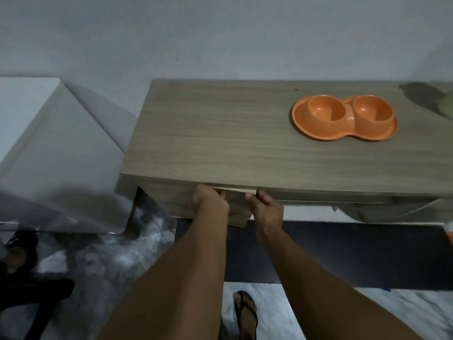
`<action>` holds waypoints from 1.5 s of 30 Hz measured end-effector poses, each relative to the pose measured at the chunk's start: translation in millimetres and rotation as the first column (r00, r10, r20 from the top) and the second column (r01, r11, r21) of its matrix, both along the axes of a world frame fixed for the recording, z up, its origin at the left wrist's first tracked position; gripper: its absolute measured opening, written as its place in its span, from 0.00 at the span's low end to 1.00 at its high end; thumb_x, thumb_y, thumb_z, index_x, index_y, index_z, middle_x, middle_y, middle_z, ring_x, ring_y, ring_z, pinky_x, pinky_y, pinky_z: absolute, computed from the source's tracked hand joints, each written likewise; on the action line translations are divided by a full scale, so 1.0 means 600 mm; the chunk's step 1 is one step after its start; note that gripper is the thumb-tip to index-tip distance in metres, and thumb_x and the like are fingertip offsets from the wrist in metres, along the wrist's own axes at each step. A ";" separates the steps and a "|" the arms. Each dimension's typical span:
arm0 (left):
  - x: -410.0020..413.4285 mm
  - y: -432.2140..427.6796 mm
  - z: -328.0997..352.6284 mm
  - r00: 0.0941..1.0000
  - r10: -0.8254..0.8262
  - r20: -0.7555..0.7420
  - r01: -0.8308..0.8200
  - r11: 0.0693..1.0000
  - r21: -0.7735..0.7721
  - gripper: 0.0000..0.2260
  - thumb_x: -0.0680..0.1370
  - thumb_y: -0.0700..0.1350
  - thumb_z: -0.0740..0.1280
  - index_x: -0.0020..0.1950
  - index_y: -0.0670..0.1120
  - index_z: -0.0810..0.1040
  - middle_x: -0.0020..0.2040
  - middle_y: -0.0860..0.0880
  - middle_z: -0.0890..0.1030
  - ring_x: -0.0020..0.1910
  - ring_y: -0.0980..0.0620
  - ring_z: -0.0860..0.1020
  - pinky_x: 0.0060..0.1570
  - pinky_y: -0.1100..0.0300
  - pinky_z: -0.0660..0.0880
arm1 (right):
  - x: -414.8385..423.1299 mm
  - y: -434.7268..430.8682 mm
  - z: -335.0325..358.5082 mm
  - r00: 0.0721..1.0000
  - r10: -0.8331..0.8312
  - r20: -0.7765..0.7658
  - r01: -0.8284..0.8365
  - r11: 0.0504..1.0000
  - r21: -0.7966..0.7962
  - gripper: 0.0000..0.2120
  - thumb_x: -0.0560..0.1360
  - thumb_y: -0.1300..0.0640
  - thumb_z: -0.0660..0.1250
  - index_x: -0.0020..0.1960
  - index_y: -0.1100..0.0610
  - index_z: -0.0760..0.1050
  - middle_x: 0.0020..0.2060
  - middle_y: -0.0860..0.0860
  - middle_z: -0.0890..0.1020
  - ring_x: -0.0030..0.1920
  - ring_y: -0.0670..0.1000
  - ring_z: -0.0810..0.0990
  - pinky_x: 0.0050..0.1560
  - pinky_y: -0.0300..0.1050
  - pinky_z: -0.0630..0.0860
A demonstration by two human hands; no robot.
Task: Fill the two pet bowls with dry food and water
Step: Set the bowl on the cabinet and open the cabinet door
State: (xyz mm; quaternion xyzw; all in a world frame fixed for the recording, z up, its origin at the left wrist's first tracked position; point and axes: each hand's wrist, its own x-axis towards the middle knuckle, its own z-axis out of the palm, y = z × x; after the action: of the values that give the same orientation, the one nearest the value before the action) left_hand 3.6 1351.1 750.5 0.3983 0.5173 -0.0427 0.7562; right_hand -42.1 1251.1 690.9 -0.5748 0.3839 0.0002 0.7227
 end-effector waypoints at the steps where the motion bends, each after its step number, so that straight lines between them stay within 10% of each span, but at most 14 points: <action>1: 0.003 0.001 -0.020 1.000 0.001 0.009 0.000 1.000 -0.014 0.19 0.84 0.40 0.51 0.74 0.34 0.63 0.73 0.39 0.68 0.72 0.41 0.68 0.68 0.49 0.70 | 0.001 0.001 -0.002 1.000 -0.008 0.007 0.008 1.000 -0.019 0.16 0.72 0.63 0.75 0.58 0.66 0.81 0.53 0.59 0.85 0.55 0.56 0.82 0.63 0.51 0.77; 7: 0.014 0.005 -0.002 0.985 0.175 0.001 -0.175 0.981 -0.086 0.17 0.81 0.37 0.55 0.70 0.39 0.69 0.67 0.41 0.71 0.65 0.41 0.72 0.57 0.53 0.77 | 0.019 0.003 -0.006 1.000 -0.028 -0.010 0.027 0.995 -0.096 0.09 0.74 0.64 0.73 0.51 0.68 0.82 0.41 0.55 0.82 0.43 0.51 0.77 0.49 0.47 0.75; 20: -0.056 0.035 0.018 0.979 -0.182 -0.097 0.198 0.961 0.194 0.19 0.79 0.51 0.66 0.61 0.36 0.77 0.54 0.45 0.80 0.53 0.42 0.80 0.51 0.51 0.79 | -0.070 0.004 0.009 0.964 0.256 -0.075 -0.265 0.893 -0.363 0.08 0.72 0.62 0.74 0.52 0.59 0.84 0.45 0.55 0.86 0.48 0.54 0.83 0.57 0.57 0.80; 29: -0.142 0.088 0.011 0.904 -0.386 -0.182 0.421 0.733 0.534 0.17 0.78 0.47 0.70 0.60 0.36 0.77 0.57 0.40 0.81 0.56 0.41 0.80 0.51 0.55 0.75 | -0.107 0.008 0.060 0.578 0.694 -0.429 -0.809 0.418 -0.414 0.12 0.63 0.64 0.81 0.38 0.51 0.82 0.41 0.52 0.84 0.44 0.49 0.81 0.51 0.45 0.80; 36: -0.237 0.116 0.022 0.832 -0.433 -0.347 0.532 0.445 0.720 0.13 0.81 0.44 0.64 0.59 0.37 0.78 0.56 0.39 0.81 0.56 0.42 0.80 0.45 0.57 0.74 | -0.138 0.062 0.105 0.086 0.840 -0.536 -0.916 -0.145 -0.374 0.15 0.74 0.61 0.72 0.60 0.59 0.81 0.55 0.53 0.82 0.51 0.49 0.79 0.40 0.31 0.73; 45: -0.335 0.235 0.025 0.757 -0.345 -0.554 0.625 0.137 0.769 0.13 0.80 0.41 0.60 0.63 0.47 0.76 0.57 0.41 0.80 0.58 0.42 0.78 0.52 0.55 0.74 | -0.127 0.218 0.135 0.062 0.860 -0.507 -0.677 -0.337 -0.654 0.20 0.75 0.58 0.69 0.67 0.55 0.76 0.64 0.56 0.79 0.64 0.57 0.77 0.63 0.49 0.73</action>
State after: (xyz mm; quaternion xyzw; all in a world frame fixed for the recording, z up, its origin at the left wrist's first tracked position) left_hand -197.5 1492.1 765.4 0.8911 0.3720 -0.0321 0.2580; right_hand -118.4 1382.0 771.7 -0.9167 -0.2440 0.2568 0.1850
